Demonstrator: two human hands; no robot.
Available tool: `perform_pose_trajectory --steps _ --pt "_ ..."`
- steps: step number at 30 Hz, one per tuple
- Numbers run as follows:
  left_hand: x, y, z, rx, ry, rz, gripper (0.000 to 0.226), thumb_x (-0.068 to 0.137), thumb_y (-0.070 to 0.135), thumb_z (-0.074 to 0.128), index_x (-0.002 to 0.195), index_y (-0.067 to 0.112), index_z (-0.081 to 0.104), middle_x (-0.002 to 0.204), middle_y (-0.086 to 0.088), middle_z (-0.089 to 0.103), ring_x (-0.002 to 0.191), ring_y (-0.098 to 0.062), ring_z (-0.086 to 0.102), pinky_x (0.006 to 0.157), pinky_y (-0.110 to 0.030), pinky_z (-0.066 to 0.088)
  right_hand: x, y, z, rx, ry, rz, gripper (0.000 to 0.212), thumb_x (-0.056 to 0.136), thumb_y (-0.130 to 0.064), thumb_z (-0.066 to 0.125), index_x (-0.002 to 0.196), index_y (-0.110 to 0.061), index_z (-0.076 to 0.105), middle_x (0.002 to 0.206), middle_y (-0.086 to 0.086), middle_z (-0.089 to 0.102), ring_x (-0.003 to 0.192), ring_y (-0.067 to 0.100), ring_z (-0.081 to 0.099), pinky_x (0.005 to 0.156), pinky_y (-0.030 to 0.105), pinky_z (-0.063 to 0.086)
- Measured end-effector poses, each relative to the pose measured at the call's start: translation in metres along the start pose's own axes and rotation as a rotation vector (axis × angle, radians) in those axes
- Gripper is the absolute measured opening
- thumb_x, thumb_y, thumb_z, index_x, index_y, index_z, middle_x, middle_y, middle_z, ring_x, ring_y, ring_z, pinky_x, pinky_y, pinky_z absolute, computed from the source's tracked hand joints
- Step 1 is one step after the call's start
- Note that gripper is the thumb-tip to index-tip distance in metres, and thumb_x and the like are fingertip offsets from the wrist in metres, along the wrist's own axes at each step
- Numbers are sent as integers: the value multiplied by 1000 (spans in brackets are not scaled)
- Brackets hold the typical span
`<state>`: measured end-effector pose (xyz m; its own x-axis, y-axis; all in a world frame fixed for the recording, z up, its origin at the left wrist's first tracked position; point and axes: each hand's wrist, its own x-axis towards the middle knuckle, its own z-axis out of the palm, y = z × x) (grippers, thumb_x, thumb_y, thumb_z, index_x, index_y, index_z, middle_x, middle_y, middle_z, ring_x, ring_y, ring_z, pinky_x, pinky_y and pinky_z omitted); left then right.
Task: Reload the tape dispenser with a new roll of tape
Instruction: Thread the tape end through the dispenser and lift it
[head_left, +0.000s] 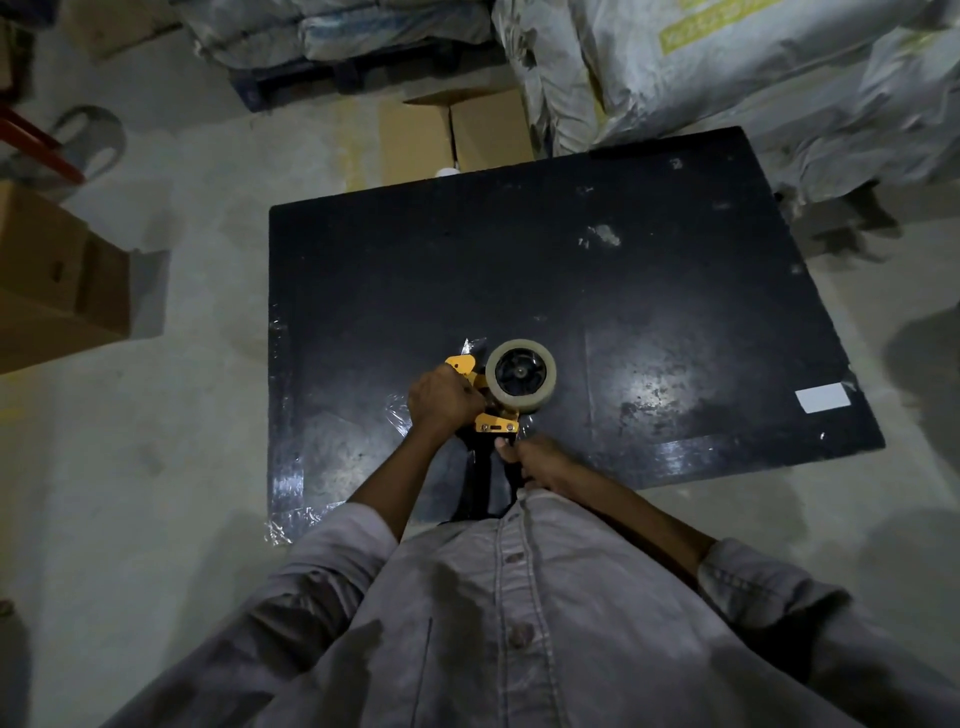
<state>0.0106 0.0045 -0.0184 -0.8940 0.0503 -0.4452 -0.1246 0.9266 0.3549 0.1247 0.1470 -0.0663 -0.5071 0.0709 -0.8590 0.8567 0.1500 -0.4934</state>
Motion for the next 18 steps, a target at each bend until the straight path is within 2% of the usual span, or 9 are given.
perform_pose_trajectory --steps 2,4,6,7,9,12,14,16,18 --pt "-6 6 -4 -12 45 -7 16 80 28 75 78 14 81 78 -4 76 76 -31 74 66 -33 59 1 -5 2 -27 6 -14 33 108 -41 67 115 -9 73 112 16 72 103 33 71 108 56 60" --pt "-9 9 -7 -13 66 -3 16 84 24 73 76 12 79 77 -8 74 75 -34 73 64 -33 54 4 -9 3 -139 40 10 47 104 -55 65 104 -8 73 111 20 76 103 37 76 102 55 63" --pt "-9 9 -10 -22 57 0 12 83 24 74 78 14 80 75 -5 71 78 -33 74 64 -33 52 7 -13 3 -191 75 33 55 98 -65 66 95 -10 71 102 19 77 98 37 76 89 47 63" --pt "-8 9 -11 -23 48 6 10 83 23 75 81 15 80 74 -2 68 79 -32 73 66 -33 52 3 -19 3 -143 87 31 49 100 -60 69 93 -11 69 95 16 75 94 34 74 82 41 59" --pt "-8 9 -15 -23 23 37 12 81 25 74 86 17 81 76 -3 69 80 -33 71 69 -34 53 0 -23 1 -53 97 19 33 105 -43 72 98 -10 68 92 12 71 91 31 68 79 38 51" --pt "-6 11 -20 -35 7 39 33 67 36 63 87 20 83 89 -7 79 89 -36 75 74 -38 61 5 -23 0 -15 104 14 26 104 -36 74 95 -12 69 107 16 73 92 31 67 80 39 52" --pt "-5 9 -22 -37 22 38 42 63 38 57 88 17 83 94 -11 80 93 -39 76 76 -41 64 4 -29 -3 -114 105 -23 27 103 -38 72 102 -11 73 114 15 76 97 31 70 81 38 54" --pt "-8 8 -24 -3 29 46 36 69 36 64 88 10 81 94 -16 79 91 -41 76 74 -41 63 3 -33 -10 -278 118 -83 32 103 -42 68 113 -12 76 124 15 76 111 33 72 89 40 56" --pt "-11 7 -25 82 47 66 16 79 23 72 83 8 76 90 -18 78 88 -42 76 71 -40 61 1 -38 -16 -470 122 -123 45 106 -49 62 128 -12 74 136 15 71 125 36 69 100 42 55"
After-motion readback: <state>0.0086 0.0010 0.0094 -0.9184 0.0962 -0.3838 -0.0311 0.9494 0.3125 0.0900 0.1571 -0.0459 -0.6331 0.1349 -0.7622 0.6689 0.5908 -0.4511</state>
